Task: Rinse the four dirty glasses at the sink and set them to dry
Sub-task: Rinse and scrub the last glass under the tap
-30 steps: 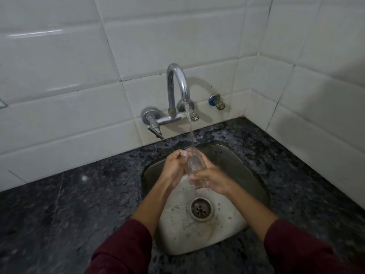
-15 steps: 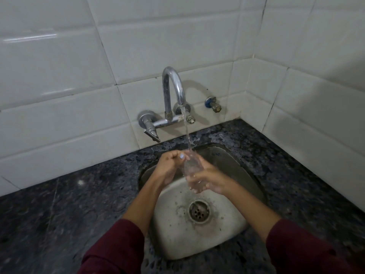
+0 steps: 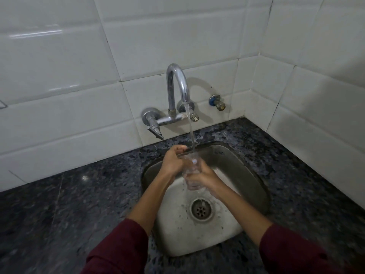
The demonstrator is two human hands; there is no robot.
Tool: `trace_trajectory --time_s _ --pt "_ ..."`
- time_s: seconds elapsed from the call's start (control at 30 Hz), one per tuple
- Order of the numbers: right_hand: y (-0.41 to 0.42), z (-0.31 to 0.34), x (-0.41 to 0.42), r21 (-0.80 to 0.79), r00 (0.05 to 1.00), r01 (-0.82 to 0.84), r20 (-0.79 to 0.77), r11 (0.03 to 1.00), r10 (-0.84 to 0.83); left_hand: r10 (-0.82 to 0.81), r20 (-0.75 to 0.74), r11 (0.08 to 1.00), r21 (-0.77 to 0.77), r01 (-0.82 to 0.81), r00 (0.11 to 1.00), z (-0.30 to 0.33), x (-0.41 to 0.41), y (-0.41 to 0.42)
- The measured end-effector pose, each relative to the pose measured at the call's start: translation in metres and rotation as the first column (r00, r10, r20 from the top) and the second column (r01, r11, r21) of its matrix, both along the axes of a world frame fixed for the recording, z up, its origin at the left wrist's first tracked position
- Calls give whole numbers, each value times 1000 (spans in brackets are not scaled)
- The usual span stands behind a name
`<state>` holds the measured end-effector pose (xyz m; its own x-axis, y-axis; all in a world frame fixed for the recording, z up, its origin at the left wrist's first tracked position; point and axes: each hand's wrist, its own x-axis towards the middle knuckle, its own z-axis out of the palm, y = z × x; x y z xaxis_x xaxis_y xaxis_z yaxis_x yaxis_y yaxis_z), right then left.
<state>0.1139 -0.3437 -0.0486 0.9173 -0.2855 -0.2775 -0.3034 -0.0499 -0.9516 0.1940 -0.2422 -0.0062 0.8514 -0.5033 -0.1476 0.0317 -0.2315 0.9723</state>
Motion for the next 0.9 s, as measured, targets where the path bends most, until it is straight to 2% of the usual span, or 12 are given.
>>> trace_trajectory --time_s 0.07,0.13,0.2,0.27,0.33,0.43,0.5,0.57,0.6,0.7,0.8,0.9 --pt "3 -9 1 130 1000 8 20 991 -11 -94 254 977 208 41 963 4 -7 -2" --pt "8 -16 1 279 997 14 72 960 -36 -181 393 948 313 55 902 4 -16 -3" --pt "10 -21 3 409 988 66 103 910 -118 -178 409 955 291 57 895 -2 -19 0" --pt "10 -20 5 413 973 89 157 906 -167 -147 372 976 206 73 917 -9 -18 6" --pt "7 -14 4 294 970 81 197 952 -143 -134 251 990 75 119 959 -16 -12 14" --pt "-5 0 2 -4 972 79 221 997 -76 -117 25 982 -146 119 993 -22 -4 26" --pt "-15 14 -1 -254 982 67 190 965 -18 -16 -74 982 -188 2 997 -19 2 28" --pt "-25 30 -4 -455 990 21 132 890 44 143 -105 976 -152 -158 984 -12 12 23" --pt "-30 37 -5 -530 993 -18 89 848 77 218 -70 968 -114 -225 973 -8 20 20" --pt "-42 50 -7 -677 985 -171 -98 716 143 332 181 940 12 -340 926 7 44 6" --pt "-47 59 -13 -767 966 -260 -205 587 160 415 321 857 175 -484 851 20 55 -9" --pt "-47 69 -22 -799 960 -279 -234 533 151 331 462 812 304 -498 823 18 54 -12"
